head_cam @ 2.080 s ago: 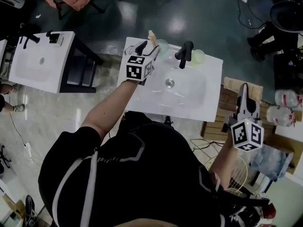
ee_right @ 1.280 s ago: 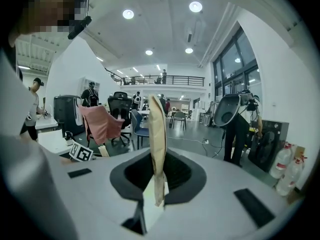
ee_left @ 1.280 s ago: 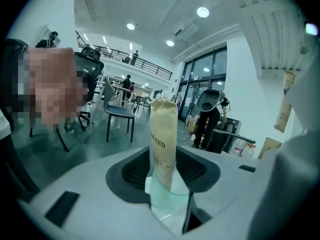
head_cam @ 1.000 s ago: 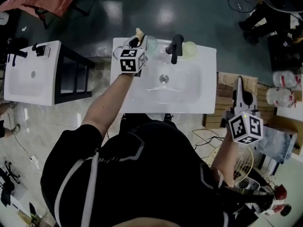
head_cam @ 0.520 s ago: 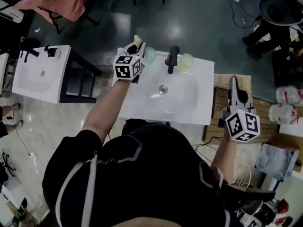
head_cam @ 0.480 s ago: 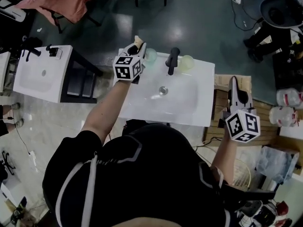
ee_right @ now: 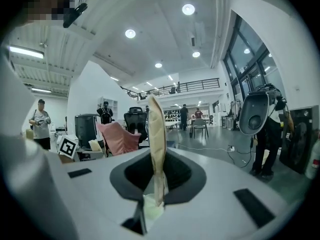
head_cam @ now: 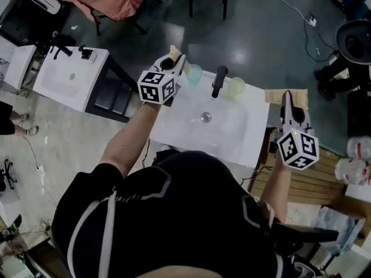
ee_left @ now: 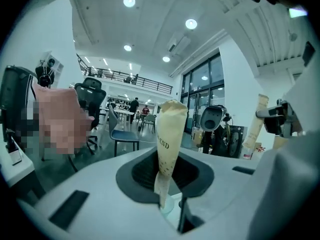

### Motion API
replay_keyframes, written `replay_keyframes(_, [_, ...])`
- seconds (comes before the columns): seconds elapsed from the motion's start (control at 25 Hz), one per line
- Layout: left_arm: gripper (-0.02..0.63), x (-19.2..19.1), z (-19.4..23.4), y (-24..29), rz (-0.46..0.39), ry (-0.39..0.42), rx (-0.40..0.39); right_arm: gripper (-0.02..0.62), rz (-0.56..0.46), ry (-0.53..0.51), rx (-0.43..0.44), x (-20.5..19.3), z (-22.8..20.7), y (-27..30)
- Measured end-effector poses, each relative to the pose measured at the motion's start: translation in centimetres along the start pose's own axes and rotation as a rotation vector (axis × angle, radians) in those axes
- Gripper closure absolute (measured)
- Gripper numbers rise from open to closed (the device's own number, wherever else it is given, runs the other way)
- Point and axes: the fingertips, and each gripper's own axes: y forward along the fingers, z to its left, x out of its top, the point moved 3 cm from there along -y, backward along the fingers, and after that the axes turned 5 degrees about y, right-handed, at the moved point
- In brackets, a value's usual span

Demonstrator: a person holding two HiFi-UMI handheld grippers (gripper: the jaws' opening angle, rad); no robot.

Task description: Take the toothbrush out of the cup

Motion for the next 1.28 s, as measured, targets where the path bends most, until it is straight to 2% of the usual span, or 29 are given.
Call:
replay_keyframes(0.32, [0.563,4.8,-2.2,-4.1,-0.045,0.008,0.033,0.554,-0.044,0.048,0.073,0.9,-1.2,2.0])
replay_keyframes(0.56, [0.566,8.2,-3.4,-6.7,-0.068,-0.005,0.029,0.554,-0.045,0.033,0.121,1.5,-0.7,3.7])
replay_keyframes(0.72, [0.568,10.0,-4.0,-8.1,-0.072,0.053,0.045,0.555,-0.047,0.011,0.130,1.8,-0.3,4.2])
replay_keyframes(0.8, [0.571,10.9,-3.7,-8.9,-0.092,0.056,0.069,0.555,-0.044,-0.002,0.145,2.0,0.1,4.5])
replay_keyframes(1.08, [0.575,12.4,-3.1,-10.7,-0.138,0.062,0.142,0.555,-0.020,-0.041,0.134,2.2,0.5,4.7])
replay_keyframes(1.28, [0.577,12.6,-3.6,-11.1,-0.146,0.072,0.118,0.555,-0.027,-0.065,0.131,2.6,1.2,4.1])
